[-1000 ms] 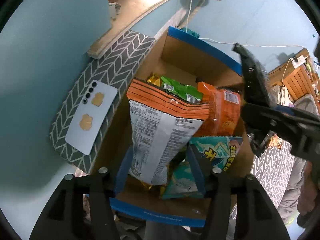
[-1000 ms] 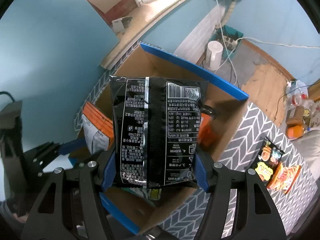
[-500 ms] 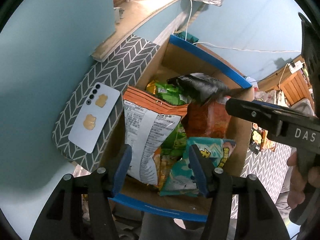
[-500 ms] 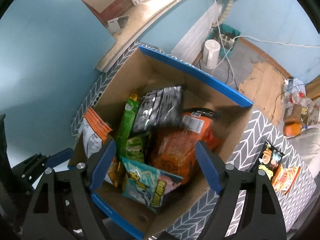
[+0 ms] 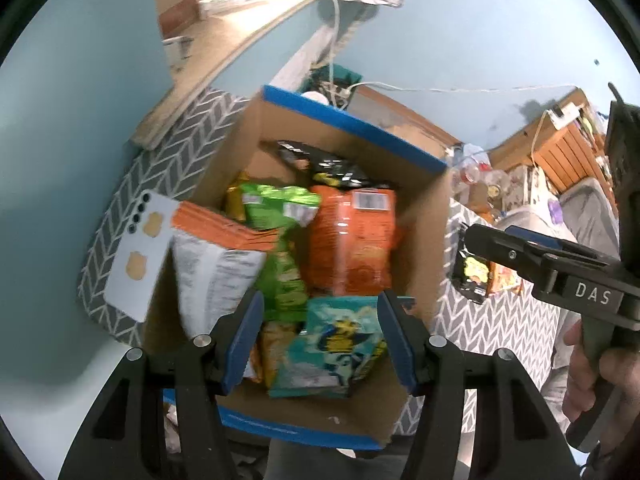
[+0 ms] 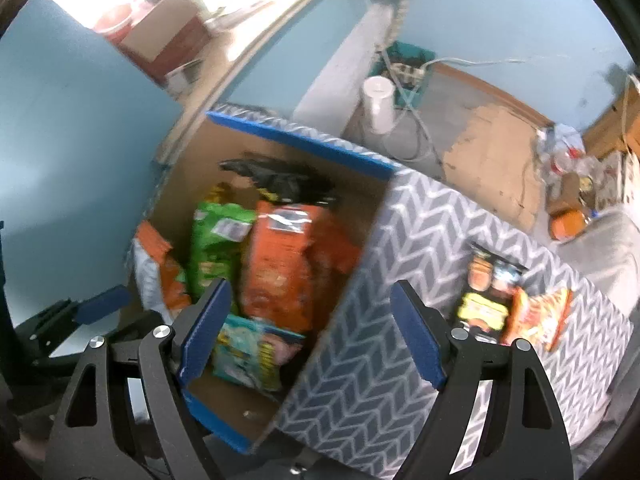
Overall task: Organize snacks
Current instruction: 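Drop the black bag and white chip bag into the box by opening both grippers, then grasp the orange fries bag with the right gripper while the left gripper grasps the black cartoon-face bag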
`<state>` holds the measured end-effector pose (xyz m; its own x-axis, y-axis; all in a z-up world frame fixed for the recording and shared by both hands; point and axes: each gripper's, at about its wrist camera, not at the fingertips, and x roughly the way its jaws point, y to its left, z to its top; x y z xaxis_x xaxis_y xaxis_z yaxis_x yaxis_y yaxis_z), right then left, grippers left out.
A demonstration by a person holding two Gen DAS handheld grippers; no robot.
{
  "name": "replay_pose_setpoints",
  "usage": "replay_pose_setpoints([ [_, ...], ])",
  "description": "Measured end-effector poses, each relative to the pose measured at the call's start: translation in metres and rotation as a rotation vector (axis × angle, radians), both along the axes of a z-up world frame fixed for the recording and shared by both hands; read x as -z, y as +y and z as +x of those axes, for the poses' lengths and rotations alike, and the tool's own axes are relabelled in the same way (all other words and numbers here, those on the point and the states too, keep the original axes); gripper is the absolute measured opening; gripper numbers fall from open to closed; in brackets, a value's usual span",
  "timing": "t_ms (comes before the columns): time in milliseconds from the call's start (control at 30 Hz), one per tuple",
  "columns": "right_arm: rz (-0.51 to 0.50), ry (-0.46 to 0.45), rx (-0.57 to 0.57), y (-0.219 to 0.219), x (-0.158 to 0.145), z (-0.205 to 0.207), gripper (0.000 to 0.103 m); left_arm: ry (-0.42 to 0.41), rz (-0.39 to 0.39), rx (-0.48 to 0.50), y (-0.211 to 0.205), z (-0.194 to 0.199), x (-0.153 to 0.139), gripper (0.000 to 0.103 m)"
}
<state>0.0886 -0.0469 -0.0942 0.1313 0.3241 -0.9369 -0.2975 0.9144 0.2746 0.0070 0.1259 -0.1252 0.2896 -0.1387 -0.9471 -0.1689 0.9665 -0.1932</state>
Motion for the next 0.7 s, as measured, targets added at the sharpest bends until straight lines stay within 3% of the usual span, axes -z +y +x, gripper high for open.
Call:
replay_pose_setpoints([
  [300,-0.034,0.007,0.099,-0.07,0.007,0.0,0.082,0.004,-0.011,0.063,-0.047,0.012,-0.001,0.06],
  [700,-0.105,0.038,0.134,-0.159,0.032,0.0,0.082,0.008,0.001,0.133,-0.111,0.034,0.004,0.062],
])
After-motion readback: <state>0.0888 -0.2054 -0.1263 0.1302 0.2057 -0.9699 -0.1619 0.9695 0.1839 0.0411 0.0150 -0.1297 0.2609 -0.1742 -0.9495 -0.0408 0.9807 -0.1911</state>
